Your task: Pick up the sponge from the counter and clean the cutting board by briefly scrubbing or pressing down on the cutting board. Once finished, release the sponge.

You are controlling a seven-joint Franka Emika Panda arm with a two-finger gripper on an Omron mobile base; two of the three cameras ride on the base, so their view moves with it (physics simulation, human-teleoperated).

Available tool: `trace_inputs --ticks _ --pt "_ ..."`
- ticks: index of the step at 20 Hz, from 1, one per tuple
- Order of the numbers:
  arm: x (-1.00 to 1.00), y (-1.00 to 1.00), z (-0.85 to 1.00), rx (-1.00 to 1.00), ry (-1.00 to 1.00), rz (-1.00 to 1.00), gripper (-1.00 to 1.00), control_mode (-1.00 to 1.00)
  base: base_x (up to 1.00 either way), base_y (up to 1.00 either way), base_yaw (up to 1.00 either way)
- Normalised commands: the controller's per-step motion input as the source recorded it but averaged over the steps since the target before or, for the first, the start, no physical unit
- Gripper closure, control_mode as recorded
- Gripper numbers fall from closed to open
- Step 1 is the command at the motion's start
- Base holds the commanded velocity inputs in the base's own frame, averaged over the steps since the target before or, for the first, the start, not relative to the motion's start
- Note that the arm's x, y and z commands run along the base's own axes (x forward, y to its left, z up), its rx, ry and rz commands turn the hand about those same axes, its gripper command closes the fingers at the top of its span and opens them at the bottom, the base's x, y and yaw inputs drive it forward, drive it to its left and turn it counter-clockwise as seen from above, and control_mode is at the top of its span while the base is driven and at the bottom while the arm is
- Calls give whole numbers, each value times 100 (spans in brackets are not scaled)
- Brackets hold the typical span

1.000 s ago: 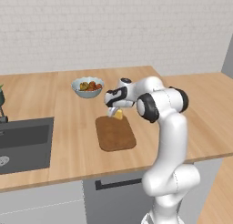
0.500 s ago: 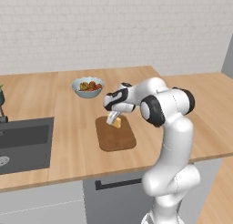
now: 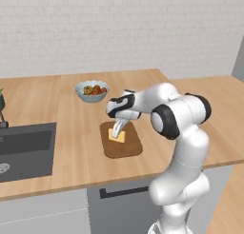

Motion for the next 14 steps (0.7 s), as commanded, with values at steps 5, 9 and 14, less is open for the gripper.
trace_inputs --ticks 5,9,14 --pt "-100 13 -52 0 15 11 100 -100 0 0 0" --pt "-100 6 -58 0 2 3 100 -100 0 0 0" --pt "-100 0 -44 0 8 0 100 -100 0 0 0"
